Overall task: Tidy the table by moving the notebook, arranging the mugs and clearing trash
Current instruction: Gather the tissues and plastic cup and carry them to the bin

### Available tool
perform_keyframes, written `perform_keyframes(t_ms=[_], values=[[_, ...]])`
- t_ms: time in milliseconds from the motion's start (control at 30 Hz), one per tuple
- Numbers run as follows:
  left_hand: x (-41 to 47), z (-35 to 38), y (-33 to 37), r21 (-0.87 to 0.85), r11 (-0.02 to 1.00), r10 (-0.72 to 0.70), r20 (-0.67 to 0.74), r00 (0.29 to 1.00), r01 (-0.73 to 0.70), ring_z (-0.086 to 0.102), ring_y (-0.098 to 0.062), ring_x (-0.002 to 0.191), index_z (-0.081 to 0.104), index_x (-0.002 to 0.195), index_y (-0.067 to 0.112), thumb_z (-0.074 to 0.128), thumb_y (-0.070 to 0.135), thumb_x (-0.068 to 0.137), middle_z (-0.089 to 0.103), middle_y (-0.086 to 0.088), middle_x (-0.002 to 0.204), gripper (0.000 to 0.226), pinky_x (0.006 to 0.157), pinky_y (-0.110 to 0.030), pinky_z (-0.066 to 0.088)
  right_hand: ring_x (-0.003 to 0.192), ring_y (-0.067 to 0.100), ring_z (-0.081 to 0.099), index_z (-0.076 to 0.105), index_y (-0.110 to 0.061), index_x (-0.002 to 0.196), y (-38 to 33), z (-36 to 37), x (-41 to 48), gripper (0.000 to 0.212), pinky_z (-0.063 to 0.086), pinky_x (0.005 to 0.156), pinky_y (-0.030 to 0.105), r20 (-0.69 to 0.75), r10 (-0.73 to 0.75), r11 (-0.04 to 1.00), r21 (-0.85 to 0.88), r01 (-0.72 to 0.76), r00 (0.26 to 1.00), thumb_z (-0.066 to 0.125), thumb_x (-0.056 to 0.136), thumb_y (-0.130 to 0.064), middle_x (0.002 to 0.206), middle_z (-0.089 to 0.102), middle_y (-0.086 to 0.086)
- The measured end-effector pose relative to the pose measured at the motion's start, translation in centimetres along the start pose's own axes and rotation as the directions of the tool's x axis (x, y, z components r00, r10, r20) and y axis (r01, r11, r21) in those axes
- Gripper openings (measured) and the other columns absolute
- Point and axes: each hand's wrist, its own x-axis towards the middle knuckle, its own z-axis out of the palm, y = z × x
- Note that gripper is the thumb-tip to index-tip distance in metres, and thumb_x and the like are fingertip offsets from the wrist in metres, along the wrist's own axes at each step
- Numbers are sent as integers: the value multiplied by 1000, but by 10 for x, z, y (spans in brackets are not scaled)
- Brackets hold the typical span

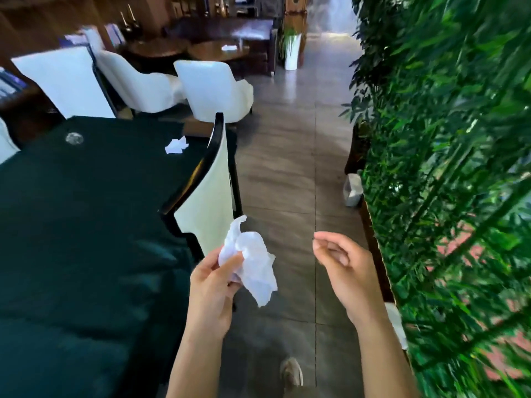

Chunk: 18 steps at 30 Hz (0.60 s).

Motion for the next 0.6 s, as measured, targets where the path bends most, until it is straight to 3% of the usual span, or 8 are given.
perform_keyframes(t_ms=[167, 367, 600], values=[[88, 46, 18, -25, 1000, 0, -40, 999, -1, 66, -20, 65, 75, 85, 6, 61, 0, 95, 67, -5, 71, 18, 68, -33, 50, 93, -1, 73, 78, -32, 102, -14, 6, 107, 15, 53, 85, 20, 49, -8, 1000, -3, 9, 999, 73, 92, -21, 97, 77, -19], [169, 75, 21, -21, 999, -45, -78, 996, 43, 68, -32, 84, 72, 105, 0, 64, 4, 95, 70, -17, 92, 14, 78, -41, 54, 94, -6, 71, 78, -32, 104, -10, 14, 188, 15, 52, 82, 15, 89, 39, 999, -28, -36, 995, 73, 93, -24, 98, 76, -25], [275, 113, 31, -42, 999, -33, -43, 999, 32, 68, -22, 67, 72, 100, -2, 62, 1, 94, 67, -10, 79, 11, 66, -32, 54, 90, -7, 70, 78, -30, 102, -3, 29, 288, 13, 49, 76, 8, 53, 48, 998, -40, -46, 997, 73, 93, -22, 94, 76, -23]])
